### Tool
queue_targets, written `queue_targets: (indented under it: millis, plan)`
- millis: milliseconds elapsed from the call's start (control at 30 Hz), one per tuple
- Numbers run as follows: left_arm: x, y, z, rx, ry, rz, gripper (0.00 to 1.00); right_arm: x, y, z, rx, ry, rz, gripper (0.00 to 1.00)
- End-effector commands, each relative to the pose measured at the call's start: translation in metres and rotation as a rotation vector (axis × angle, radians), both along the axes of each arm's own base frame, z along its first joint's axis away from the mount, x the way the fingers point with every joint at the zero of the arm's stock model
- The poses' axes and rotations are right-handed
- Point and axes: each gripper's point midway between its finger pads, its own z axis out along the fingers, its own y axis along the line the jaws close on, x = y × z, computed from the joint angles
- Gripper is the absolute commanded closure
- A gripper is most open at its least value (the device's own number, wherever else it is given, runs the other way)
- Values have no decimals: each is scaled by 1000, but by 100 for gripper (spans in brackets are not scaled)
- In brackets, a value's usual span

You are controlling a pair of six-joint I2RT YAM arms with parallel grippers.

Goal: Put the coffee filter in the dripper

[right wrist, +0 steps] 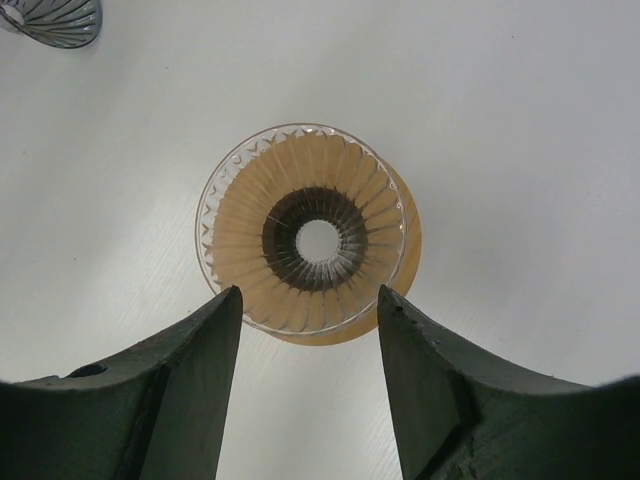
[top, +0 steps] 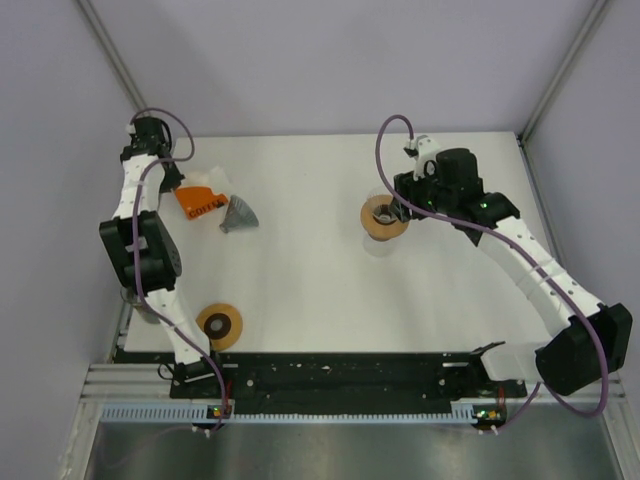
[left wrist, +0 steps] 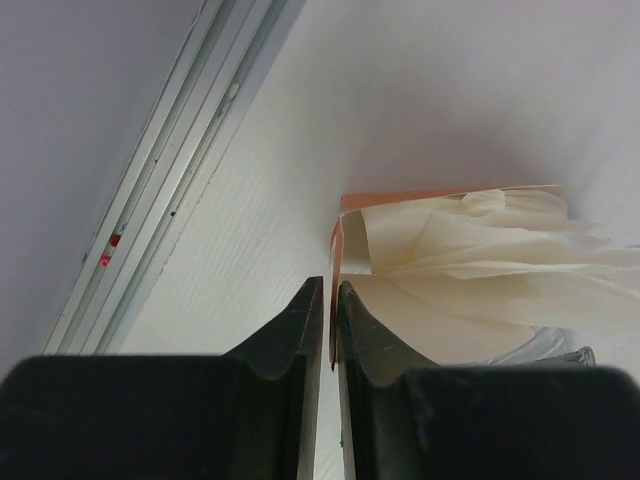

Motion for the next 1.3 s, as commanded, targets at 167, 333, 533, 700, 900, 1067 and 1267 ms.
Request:
queue_targets:
  millis: [167, 333, 533, 700, 900, 1067, 1267]
  plan:
    - [8, -6, 4, -23, -21, -71, 100, 0, 0, 24, 35, -74, 15, 44]
    - [13, -26, 24, -99, -90, -139, 100, -3, 1, 28, 40, -73, 17, 44]
    - [20, -43, 57, -170, -195, -178, 100, -8, 0, 36, 57, -77, 18, 44]
    - [25, -62, 77, -249, -260, -229, 100, -10, 1, 42, 72, -82, 20, 44]
    - [22, -81, 110, -274, -322, -290, 100, -14, 3, 58, 86, -114, 50, 44]
    - [13, -116, 139, -268, -354, -396, 100, -21, 13, 82, 133, -166, 117, 44]
    - [-15, -167, 163, -261, -338, -580, 100, -34, 39, 101, 150, -251, 248, 44]
